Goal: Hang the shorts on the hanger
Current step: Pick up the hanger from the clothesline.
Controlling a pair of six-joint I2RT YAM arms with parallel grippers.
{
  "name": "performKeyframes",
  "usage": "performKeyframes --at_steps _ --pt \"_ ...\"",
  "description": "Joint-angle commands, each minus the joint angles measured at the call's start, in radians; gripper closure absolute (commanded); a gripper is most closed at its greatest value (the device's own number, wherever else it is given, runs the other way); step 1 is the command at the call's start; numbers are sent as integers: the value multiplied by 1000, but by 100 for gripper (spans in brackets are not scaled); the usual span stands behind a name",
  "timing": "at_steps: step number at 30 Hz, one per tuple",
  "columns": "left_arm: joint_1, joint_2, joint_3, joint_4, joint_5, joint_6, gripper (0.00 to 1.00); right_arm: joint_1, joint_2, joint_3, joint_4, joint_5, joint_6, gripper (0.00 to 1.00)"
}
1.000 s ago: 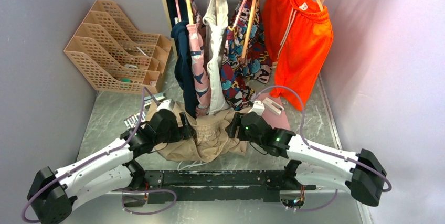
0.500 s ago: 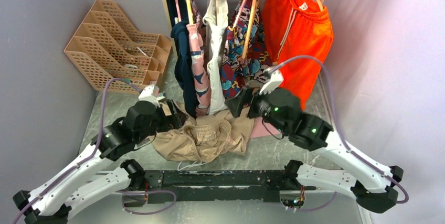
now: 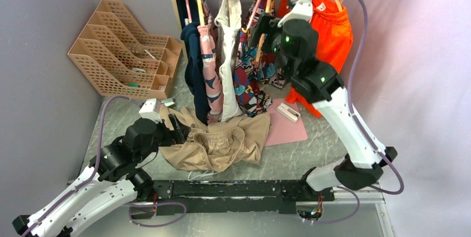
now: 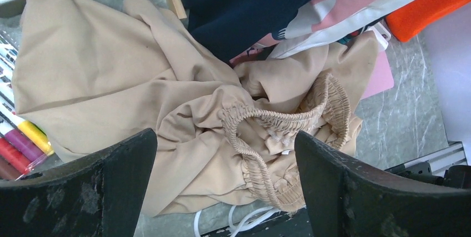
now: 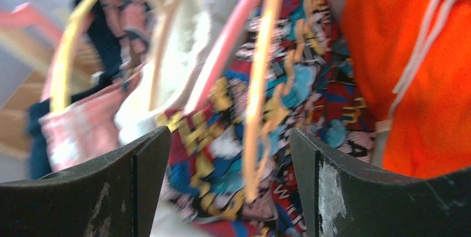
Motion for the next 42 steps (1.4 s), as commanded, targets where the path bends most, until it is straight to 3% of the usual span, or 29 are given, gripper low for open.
performKeyframes --at_steps 1,8,14,19,27,34,42 --pt "3 -5 46 31 9 86 3 -172 30 34 -13 -126 20 20" --pt "4 1 59 13 -28 156 3 -230 1 -68 123 -271 41 24" --pt "3 -39 24 64 -3 171 4 -241 45 -35 109 -283 32 27" --pt "3 -28 18 72 2 178 5 -263 71 -31 95 -270 30 37" --pt "3 -14 20 72 8 180 6 -288 109 -14 67 -304 19 38" --pt "3 -22 18 75 11 182 7 -353 78 -33 46 -268 6 48" --pt "3 -8 18 77 15 184 7 -401 55 -30 59 -328 -55 46"
